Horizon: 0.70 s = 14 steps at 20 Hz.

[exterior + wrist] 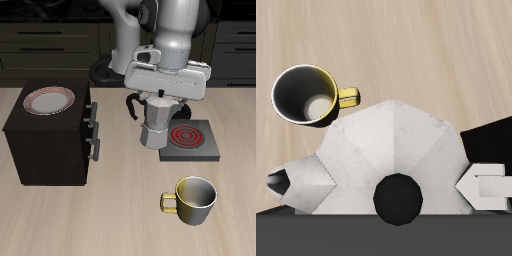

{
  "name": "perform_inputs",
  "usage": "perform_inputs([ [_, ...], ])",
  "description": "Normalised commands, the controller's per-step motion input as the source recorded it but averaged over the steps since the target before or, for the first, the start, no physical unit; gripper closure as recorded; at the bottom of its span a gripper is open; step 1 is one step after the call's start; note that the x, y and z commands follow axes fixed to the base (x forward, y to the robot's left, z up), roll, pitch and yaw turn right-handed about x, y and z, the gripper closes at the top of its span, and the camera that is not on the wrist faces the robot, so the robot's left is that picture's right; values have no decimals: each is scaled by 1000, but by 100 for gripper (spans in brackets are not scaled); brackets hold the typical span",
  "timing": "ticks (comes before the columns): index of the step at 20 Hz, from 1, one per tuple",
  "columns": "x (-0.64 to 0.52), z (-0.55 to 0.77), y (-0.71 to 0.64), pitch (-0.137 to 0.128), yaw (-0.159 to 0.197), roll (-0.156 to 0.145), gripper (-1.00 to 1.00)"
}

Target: Place moka pot on the flat stove and turn off the stove

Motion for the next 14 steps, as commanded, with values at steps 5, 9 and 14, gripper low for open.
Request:
perform_inputs([
  [5,-194,50,277,-21,27,48,100],
  [9,-199,3,135,8,-10,9,100],
  [14,-151,5,105,7,-2,20,100],
])
